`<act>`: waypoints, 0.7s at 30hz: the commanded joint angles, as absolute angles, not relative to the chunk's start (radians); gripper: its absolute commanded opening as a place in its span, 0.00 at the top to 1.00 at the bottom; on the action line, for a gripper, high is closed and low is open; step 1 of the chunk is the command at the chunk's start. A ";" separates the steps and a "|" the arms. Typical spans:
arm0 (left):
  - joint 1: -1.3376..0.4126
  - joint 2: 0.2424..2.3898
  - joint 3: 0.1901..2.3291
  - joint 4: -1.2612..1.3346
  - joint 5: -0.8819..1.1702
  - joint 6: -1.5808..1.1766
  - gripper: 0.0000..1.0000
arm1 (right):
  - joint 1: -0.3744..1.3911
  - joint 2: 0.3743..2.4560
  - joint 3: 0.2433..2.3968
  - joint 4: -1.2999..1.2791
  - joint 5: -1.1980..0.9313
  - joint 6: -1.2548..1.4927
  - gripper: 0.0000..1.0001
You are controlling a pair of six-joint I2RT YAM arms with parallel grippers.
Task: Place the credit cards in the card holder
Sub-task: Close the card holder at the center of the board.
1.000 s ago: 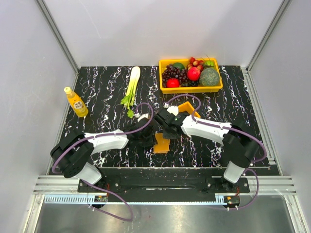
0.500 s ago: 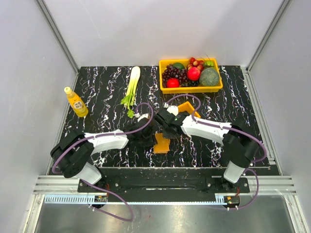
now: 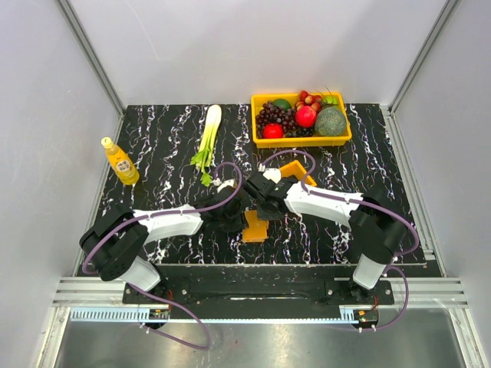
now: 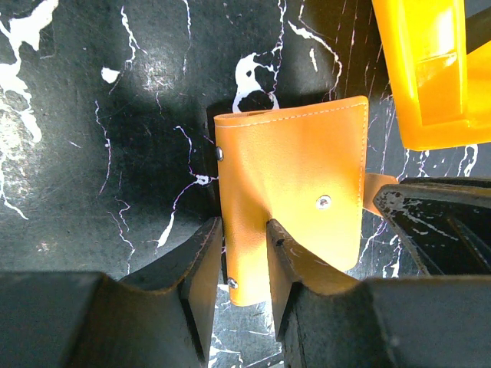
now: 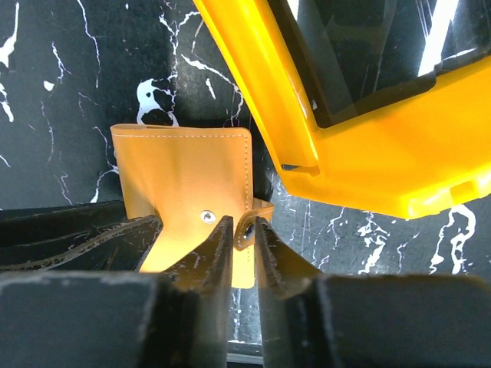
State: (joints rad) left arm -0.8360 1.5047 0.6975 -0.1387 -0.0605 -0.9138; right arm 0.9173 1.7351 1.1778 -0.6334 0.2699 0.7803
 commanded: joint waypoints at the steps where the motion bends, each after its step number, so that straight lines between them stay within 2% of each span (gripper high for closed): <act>1: -0.841 1.505 0.704 -0.126 -0.054 -0.908 0.66 | 0.925 1.740 1.213 -0.641 0.268 0.779 0.81; 2: -0.841 1.505 0.707 -0.126 -0.054 -0.908 0.66 | 0.925 1.738 1.212 -0.643 0.270 0.779 0.84; 5: -0.841 1.506 0.706 -0.126 -0.054 -0.907 0.66 | 0.925 1.730 1.209 -0.641 0.278 0.781 0.83; 12: -0.841 1.506 0.701 -0.124 -0.054 -0.913 0.66 | 0.923 1.697 1.200 -0.632 0.259 0.781 1.00; 21: -0.841 1.508 0.703 -0.110 -0.045 -0.913 0.67 | 0.925 1.683 1.160 -0.515 0.146 0.776 1.00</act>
